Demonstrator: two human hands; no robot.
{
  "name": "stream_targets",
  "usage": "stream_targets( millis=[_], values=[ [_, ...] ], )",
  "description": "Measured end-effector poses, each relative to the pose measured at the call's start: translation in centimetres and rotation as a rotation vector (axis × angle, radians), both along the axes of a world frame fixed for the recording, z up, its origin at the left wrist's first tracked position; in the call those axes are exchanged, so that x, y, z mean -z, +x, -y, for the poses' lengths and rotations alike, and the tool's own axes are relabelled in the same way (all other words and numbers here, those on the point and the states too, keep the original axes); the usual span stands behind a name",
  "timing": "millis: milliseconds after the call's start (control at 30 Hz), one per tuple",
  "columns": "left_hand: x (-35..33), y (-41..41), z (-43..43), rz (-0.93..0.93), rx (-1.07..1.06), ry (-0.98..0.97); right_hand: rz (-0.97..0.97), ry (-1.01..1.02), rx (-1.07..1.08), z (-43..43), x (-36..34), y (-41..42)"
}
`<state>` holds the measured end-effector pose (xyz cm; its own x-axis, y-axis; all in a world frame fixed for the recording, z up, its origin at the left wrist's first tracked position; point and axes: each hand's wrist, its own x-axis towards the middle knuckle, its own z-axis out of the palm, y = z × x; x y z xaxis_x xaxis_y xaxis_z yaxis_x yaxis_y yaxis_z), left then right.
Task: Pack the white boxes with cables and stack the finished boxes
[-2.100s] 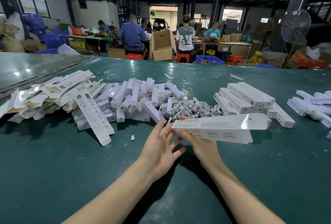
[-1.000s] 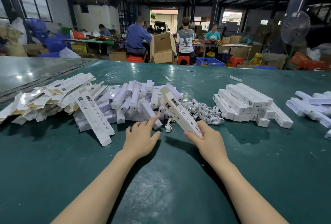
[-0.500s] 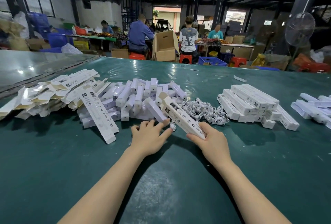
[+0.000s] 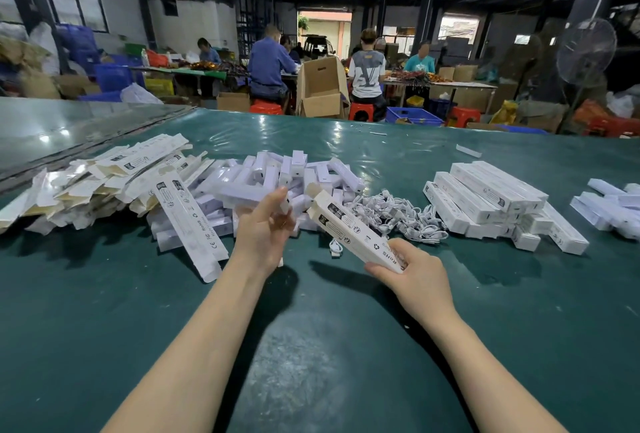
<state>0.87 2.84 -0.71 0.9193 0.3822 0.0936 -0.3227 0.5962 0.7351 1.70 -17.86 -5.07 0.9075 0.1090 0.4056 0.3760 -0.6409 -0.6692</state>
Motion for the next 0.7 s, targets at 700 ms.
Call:
stream_targets(
  millis=[700],
  values=[
    [0.5, 0.3, 1.1, -0.253, -0.315, 0.527, -0.100, 0.137, -0.258, -0.5, -0.1, -1.1]
  ],
)
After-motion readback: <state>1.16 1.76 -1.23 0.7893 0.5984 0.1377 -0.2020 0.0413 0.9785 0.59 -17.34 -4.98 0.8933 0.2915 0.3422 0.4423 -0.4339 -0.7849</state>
